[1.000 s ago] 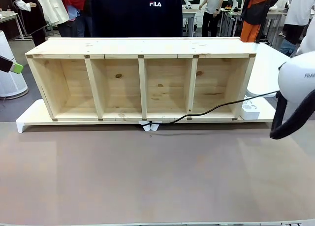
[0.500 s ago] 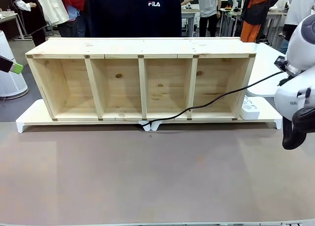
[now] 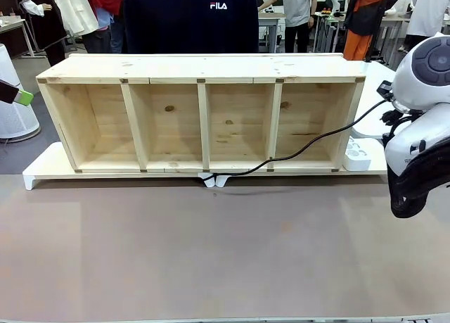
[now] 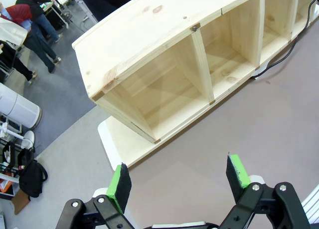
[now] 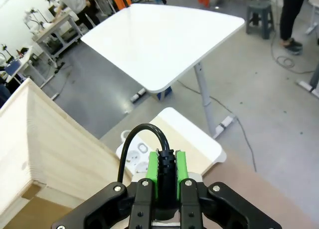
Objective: Perform cable management.
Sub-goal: Pull the grasped Power Cable to the location of the Power Strip.
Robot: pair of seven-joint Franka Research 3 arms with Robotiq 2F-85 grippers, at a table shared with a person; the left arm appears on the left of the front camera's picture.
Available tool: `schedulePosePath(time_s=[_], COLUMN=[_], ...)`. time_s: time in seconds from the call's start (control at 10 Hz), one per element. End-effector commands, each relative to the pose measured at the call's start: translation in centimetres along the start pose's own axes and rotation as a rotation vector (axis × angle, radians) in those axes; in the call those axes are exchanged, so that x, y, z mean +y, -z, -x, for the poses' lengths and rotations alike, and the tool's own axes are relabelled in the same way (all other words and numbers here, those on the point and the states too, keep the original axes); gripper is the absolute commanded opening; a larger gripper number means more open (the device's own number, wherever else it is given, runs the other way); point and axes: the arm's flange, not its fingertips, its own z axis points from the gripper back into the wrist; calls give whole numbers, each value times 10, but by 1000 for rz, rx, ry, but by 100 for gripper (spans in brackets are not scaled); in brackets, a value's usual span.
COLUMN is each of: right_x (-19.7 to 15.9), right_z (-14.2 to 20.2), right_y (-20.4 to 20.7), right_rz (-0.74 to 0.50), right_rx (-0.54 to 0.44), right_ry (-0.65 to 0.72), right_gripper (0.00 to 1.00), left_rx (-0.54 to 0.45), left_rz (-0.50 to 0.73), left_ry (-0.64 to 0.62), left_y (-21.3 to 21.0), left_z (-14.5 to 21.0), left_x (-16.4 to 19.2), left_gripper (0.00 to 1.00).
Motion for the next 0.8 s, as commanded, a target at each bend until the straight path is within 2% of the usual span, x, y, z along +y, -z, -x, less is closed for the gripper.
schedulePosePath(time_s=[0.0, 0.1, 0.7], right_x=[-18, 0, 0], right_z=[20, 0, 0], right_y=[-1, 0, 0], right_rz=[-29, 0, 0], right_rx=[15, 0, 0], right_ry=[74, 0, 0], right_gripper=[17, 17, 17], left_rx=[-12, -12, -12], left_rz=[-5, -5, -5], left_ry=[-2, -2, -2], left_y=[2, 2, 2], left_z=[-1, -1, -1], left_x=[1, 1, 1], left_gripper=[100, 100, 100])
